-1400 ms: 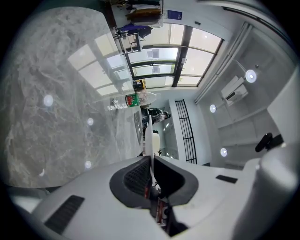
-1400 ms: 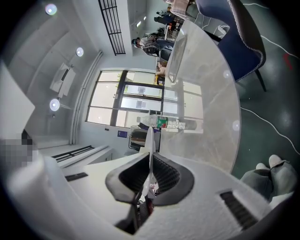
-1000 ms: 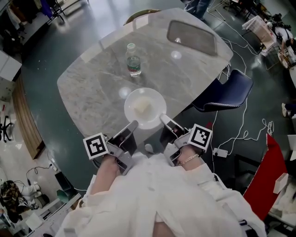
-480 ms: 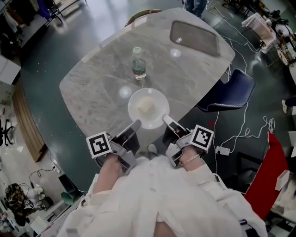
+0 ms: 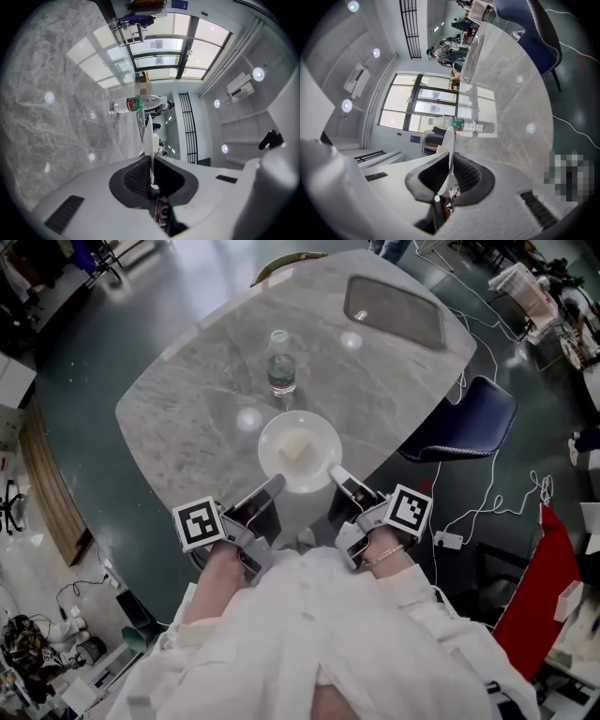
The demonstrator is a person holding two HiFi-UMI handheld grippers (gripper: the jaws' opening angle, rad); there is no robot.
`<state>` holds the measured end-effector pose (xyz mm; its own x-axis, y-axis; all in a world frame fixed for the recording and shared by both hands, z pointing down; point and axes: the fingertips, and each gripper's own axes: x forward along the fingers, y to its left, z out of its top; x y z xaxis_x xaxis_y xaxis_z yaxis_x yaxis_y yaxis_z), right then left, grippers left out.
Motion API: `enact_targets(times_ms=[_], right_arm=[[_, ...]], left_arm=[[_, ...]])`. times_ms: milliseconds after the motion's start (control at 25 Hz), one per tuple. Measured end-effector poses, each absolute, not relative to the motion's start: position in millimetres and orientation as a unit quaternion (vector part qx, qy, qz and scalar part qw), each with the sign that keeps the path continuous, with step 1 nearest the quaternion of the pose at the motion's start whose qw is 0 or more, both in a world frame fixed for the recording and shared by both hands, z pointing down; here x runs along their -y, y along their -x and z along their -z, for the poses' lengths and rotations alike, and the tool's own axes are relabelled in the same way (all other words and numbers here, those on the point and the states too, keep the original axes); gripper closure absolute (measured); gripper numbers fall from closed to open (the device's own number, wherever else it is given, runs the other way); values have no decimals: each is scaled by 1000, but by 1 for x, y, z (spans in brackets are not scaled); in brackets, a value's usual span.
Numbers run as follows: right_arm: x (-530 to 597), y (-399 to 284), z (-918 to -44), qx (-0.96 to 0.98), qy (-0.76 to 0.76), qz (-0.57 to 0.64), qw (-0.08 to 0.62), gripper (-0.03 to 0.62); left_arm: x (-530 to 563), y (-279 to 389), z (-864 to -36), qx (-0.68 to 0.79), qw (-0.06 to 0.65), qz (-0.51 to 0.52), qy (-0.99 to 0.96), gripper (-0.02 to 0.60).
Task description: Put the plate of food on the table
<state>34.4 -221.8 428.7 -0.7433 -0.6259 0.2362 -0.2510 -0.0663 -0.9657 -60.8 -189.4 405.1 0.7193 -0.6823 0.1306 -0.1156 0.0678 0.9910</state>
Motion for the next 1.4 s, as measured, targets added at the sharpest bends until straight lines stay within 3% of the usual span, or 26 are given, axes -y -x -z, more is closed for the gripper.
enact_targets(times_ms=[1400], right_arm=[[272, -6, -499, -629, 350, 690, 78, 579]], left_arm=[[244, 89, -473, 332, 706, 158, -605, 555]])
